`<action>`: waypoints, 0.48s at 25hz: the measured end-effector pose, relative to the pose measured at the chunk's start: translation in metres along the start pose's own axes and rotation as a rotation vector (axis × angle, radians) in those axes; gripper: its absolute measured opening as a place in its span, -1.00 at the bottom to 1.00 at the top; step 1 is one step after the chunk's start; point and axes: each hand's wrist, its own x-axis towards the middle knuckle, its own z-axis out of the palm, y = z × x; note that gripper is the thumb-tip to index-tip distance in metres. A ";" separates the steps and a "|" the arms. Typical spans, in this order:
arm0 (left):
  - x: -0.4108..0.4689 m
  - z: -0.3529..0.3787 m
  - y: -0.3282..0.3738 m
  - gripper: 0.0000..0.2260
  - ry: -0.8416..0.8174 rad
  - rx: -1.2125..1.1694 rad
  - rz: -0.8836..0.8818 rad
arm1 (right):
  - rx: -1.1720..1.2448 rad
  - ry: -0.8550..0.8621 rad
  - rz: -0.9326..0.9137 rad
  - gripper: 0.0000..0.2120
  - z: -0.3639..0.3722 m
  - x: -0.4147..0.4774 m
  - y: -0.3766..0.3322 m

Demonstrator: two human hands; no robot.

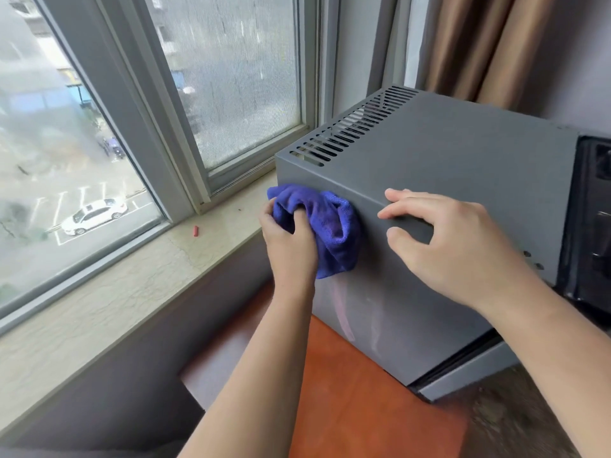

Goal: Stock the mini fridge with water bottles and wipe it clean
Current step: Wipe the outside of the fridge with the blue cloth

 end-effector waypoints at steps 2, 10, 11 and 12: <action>0.003 0.007 0.005 -0.64 -0.005 0.025 0.061 | 0.004 -0.006 0.000 -0.76 0.000 0.001 -0.001; -0.032 0.006 -0.030 -0.81 -0.055 0.226 0.247 | 0.022 -0.046 -0.001 -0.70 -0.001 0.002 -0.002; -0.045 0.004 -0.036 -0.79 -0.116 0.234 0.241 | 0.022 -0.043 -0.003 -0.69 -0.001 0.001 -0.002; -0.053 0.004 -0.039 -0.77 -0.159 0.236 0.236 | 0.022 -0.038 -0.003 -0.68 0.000 0.001 -0.003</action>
